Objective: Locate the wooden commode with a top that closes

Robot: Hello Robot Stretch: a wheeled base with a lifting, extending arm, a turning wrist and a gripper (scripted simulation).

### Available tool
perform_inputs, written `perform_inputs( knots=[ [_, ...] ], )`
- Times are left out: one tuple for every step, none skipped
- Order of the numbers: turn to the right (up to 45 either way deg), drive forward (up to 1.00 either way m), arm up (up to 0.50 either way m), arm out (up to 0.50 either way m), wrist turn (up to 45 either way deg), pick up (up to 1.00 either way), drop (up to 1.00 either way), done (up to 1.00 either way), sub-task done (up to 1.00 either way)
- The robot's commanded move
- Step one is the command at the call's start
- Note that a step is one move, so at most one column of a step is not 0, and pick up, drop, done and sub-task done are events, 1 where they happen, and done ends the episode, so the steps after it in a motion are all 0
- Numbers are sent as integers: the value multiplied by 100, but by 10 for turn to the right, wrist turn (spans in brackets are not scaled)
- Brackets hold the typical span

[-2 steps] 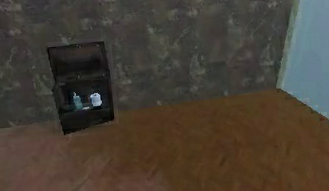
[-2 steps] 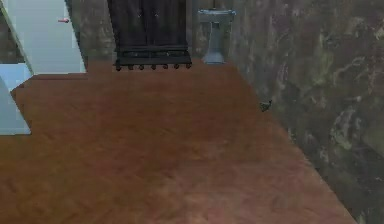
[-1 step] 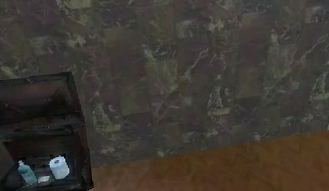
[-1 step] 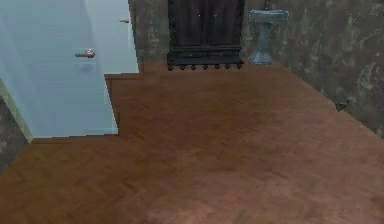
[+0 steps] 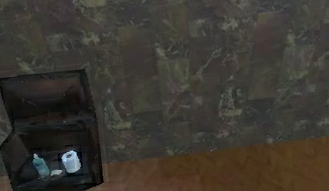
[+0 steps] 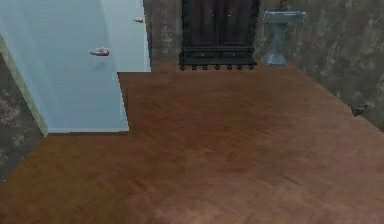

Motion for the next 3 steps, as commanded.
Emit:
perform_inputs(
  knots=[
    [0,55,0,0,0,0,0,0,0],
    [-450,0,0,0,0,0,0,0,0],
    [0,0,0,0,0,0,0,100,0]
  ],
)
